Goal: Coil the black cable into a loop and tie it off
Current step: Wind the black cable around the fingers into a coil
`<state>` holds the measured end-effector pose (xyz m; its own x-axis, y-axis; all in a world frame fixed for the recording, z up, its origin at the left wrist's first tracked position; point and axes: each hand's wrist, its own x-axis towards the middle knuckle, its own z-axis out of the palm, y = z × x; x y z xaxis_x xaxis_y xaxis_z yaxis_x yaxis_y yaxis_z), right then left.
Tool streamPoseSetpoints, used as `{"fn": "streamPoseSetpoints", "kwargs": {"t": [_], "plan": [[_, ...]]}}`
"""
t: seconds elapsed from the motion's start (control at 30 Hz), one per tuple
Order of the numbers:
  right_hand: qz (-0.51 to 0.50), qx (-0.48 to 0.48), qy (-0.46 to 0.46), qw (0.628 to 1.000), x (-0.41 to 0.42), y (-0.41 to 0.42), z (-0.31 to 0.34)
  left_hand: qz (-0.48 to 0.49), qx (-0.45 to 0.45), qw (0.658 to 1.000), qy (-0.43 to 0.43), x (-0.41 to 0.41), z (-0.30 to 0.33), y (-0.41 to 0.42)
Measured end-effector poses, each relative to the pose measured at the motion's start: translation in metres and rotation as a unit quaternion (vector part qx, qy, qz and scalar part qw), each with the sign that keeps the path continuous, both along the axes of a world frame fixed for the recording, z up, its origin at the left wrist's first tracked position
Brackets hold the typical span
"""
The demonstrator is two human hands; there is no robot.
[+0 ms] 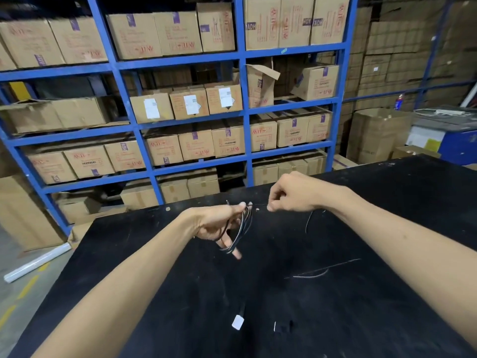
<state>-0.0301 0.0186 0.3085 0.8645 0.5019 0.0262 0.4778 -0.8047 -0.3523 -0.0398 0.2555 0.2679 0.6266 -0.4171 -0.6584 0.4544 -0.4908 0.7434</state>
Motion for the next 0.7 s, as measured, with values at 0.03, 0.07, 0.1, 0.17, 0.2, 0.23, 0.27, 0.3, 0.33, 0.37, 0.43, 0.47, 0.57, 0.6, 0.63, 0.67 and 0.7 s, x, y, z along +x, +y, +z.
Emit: {"fn": "streamPoseSetpoints", "kwargs": {"t": [0.03, 0.07, 0.1, 0.17, 0.2, 0.23, 0.27, 0.3, 0.33, 0.37, 0.43, 0.47, 0.57, 0.6, 0.63, 0.67, 0.7], "plan": [[0.0, 0.036, 0.01, 0.999, -0.005, 0.005, -0.006, 0.033, -0.033, 0.999, -0.017, 0.001, 0.002, 0.0], [-0.002, 0.071, 0.027, 0.997, -0.01, 0.009, -0.014, 0.074, -0.08, 0.994, -0.026, 0.003, 0.004, -0.001], [-0.002, 0.106, 0.051, 0.993, -0.014, 0.013, -0.024, 0.118, -0.139, 0.983, -0.032, 0.005, 0.008, 0.0], [0.001, 0.171, 0.101, 0.98, -0.023, 0.017, -0.046, 0.197, -0.246, 0.948, -0.05, 0.01, 0.017, 0.003], [0.006, 0.194, 0.116, 0.974, -0.027, 0.018, -0.058, 0.224, -0.29, 0.929, -0.058, 0.013, 0.021, 0.006], [0.01, 0.216, 0.127, 0.968, -0.03, 0.02, -0.07, 0.241, -0.327, 0.911, -0.065, 0.015, 0.026, 0.007], [0.012, 0.242, 0.138, 0.96, -0.033, 0.022, -0.082, 0.252, -0.357, 0.897, -0.07, 0.018, 0.03, 0.008], [0.011, 0.267, 0.149, 0.952, -0.035, 0.025, -0.092, 0.261, -0.381, 0.884, -0.073, 0.02, 0.034, 0.007], [0.007, 0.288, 0.161, 0.944, -0.037, 0.027, -0.1, 0.264, -0.408, 0.871, -0.07, 0.021, 0.037, 0.006], [0.003, 0.305, 0.173, 0.936, -0.038, 0.03, -0.107, 0.259, -0.437, 0.859, -0.066, 0.02, 0.039, 0.004], [0.001, 0.316, 0.173, 0.933, -0.036, 0.032, -0.117, 0.24, -0.475, 0.845, -0.056, 0.015, 0.043, -0.001], [0.004, 0.308, 0.163, 0.937, -0.034, 0.031, -0.121, 0.229, -0.488, 0.841, -0.051, 0.013, 0.045, -0.004], [0.002, 0.258, 0.131, 0.957, -0.029, 0.022, -0.132, 0.206, -0.511, 0.834, -0.042, 0.008, 0.053, -0.005], [-0.006, 0.239, 0.119, 0.964, -0.027, 0.018, -0.136, 0.202, -0.507, 0.837, -0.049, 0.007, 0.057, -0.004], [-0.017, 0.223, 0.105, 0.969, -0.024, 0.014, -0.139, 0.204, -0.499, 0.84, -0.058, 0.007, 0.06, -0.002], [-0.026, 0.211, 0.093, 0.973, -0.022, 0.009, -0.142, 0.212, -0.49, 0.843, -0.065, 0.007, 0.064, -0.001], [-0.03, 0.204, 0.083, 0.975, -0.02, 0.006, -0.142, 0.221, -0.486, 0.843, -0.071, 0.007, 0.066, 0.0]]}}
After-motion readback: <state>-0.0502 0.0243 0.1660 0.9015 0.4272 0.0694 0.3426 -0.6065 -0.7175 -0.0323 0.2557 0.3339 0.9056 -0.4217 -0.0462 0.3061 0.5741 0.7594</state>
